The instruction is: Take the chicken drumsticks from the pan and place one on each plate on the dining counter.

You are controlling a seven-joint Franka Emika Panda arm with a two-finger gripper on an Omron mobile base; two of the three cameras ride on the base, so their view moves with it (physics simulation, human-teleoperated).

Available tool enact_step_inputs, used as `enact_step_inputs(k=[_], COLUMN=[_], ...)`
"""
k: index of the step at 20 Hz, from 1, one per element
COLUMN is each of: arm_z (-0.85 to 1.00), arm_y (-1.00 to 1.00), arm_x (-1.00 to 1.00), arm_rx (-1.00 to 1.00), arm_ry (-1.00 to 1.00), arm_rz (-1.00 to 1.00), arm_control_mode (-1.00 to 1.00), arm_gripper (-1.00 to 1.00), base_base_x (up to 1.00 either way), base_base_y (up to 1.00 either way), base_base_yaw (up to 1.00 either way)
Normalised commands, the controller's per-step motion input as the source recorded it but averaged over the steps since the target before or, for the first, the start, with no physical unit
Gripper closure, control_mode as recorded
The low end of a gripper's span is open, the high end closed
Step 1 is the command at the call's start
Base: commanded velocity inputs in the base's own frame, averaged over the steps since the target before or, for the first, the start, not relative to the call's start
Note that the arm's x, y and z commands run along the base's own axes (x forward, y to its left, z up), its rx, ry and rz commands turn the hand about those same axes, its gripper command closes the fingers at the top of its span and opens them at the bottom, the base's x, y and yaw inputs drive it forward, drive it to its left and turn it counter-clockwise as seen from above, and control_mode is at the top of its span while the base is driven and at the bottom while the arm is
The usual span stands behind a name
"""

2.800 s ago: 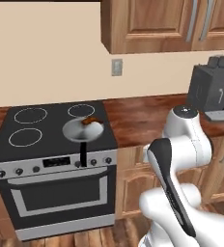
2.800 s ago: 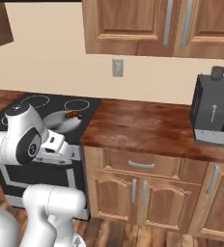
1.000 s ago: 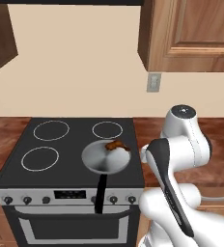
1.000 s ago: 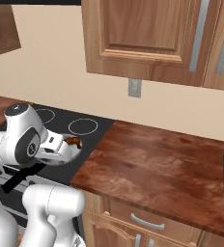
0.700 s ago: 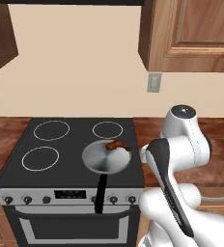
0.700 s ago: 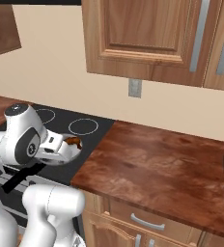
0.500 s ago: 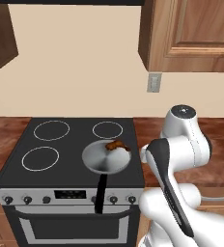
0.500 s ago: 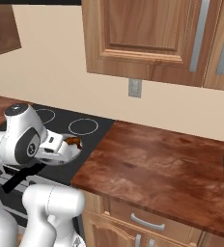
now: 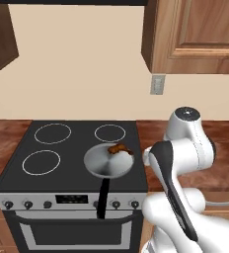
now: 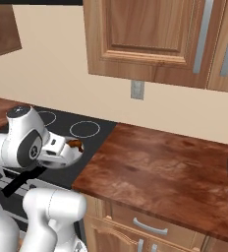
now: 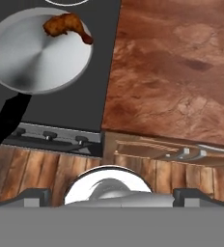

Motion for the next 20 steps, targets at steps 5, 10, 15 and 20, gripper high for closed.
enact_step_inputs(k=[5,10,15,20], arm_z=[0.14,0.13,-0.01,-0.15], arm_y=[0.12,0.30,0.41,0.12], arm_x=[0.72,0.79,0.60,0.50], arm_rx=[0.06,0.00,0.00,0.00], arm_ry=[0.00,0.03,0.13,0.04], arm_rz=[0.00,0.02,0.00,0.04], arm_control_mode=[-1.00,-1.00,-1.00,-1.00], arm_gripper=[-1.00,-1.00,-1.00,-1.00], base_base_x=[0.00,0.00,0.00,0.00], base_base_y=[0.00,0.00,0.00,0.00], base_base_yaw=[0.00,0.00,0.00,0.00])
